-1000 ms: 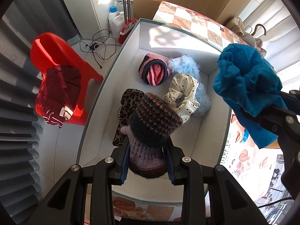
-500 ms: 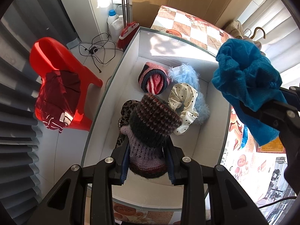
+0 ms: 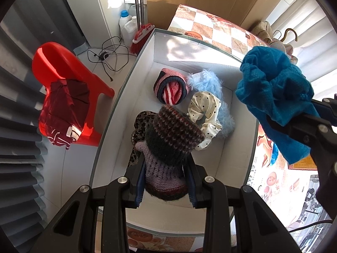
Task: Organize soft objects
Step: 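Hold the knit hat and blue bag above the box, lowering slowly, then open left gripper to drop knit hat while right gripper lowers blue bag into box, then move both grippers away from the box toward the items on the table, then grasp the blue cloth with the left gripper while right gripper approaches beige knit item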
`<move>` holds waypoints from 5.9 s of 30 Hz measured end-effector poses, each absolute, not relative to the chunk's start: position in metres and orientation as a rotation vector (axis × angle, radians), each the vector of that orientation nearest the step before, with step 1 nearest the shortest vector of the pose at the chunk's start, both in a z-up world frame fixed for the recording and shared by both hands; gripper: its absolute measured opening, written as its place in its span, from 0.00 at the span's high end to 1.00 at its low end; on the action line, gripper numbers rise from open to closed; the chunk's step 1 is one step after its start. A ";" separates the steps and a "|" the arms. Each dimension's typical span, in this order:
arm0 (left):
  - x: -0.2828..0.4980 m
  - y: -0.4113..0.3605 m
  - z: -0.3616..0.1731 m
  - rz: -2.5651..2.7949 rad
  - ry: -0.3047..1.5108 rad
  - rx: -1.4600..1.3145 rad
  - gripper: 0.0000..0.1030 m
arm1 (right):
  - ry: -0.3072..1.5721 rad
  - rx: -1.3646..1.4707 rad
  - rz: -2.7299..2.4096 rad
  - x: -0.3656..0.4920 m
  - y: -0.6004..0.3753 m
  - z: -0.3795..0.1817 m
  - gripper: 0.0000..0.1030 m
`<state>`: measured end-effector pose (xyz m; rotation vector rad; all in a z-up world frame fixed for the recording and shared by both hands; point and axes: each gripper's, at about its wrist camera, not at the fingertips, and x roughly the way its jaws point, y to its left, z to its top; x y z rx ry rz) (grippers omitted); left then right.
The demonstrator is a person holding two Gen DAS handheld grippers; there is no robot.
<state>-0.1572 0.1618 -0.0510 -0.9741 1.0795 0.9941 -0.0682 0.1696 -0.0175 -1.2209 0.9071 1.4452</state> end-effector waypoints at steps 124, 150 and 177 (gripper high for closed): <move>0.138 0.034 -0.111 0.434 1.538 -0.496 0.22 | 1.376 -0.933 0.823 0.215 -0.128 -0.182 0.22; 0.180 0.092 -0.131 0.745 1.324 -0.301 0.19 | 1.267 -1.085 0.823 0.162 -0.176 -0.116 0.22; 0.071 -0.031 -0.150 0.466 1.420 -0.433 0.76 | 0.930 -0.833 1.140 0.149 -0.025 0.002 0.22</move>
